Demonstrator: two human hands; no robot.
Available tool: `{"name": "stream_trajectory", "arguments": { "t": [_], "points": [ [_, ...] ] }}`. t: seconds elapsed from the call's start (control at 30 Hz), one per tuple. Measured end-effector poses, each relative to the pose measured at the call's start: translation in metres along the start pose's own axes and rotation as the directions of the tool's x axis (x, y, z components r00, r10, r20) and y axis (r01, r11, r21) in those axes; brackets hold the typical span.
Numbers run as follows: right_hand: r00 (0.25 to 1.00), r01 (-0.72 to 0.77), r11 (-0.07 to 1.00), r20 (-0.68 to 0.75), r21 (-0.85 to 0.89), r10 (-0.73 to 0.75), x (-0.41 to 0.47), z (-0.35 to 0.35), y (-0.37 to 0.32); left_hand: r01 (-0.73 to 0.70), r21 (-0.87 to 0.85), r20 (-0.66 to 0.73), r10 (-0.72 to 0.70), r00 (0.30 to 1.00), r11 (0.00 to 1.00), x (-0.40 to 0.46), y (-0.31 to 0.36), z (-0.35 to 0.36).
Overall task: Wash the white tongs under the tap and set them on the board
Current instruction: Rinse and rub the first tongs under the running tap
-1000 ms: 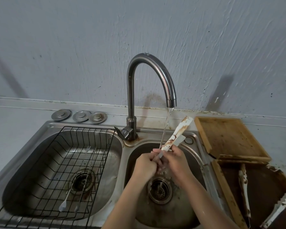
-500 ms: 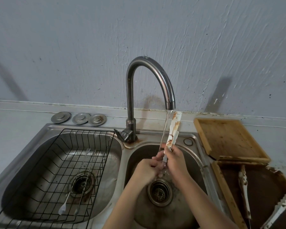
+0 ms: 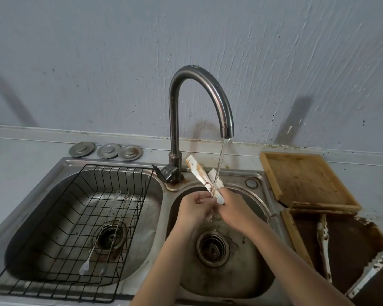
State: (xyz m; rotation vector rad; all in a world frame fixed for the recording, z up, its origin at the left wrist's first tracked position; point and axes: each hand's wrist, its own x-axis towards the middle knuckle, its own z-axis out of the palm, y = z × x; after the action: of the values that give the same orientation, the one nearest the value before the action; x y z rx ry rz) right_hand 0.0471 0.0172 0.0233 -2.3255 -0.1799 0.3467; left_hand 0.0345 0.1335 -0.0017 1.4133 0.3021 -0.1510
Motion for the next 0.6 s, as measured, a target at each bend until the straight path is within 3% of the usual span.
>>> {"name": "stream_trajectory", "arguments": {
  "t": [0.2,0.47,0.6],
  "points": [
    [0.999,0.048,0.982,0.021,-0.183,-0.045,-0.003,-0.007,0.001,0.057,-0.088,-0.008,-0.058,0.998,0.994,-0.004,-0.008,0.002],
    [0.984,0.037,0.946,-0.152,-0.323,-0.090,0.000,-0.003,0.010,0.144,-0.104,0.045,-0.140,0.989,0.984,-0.010,-0.007,0.009],
    [0.979,0.091,0.898,-0.128,-0.430,-0.160,-0.005,-0.005,0.011,0.226,-0.223,-0.043,-0.241,0.970,0.948,-0.005,-0.005,0.008]
  ]
}}
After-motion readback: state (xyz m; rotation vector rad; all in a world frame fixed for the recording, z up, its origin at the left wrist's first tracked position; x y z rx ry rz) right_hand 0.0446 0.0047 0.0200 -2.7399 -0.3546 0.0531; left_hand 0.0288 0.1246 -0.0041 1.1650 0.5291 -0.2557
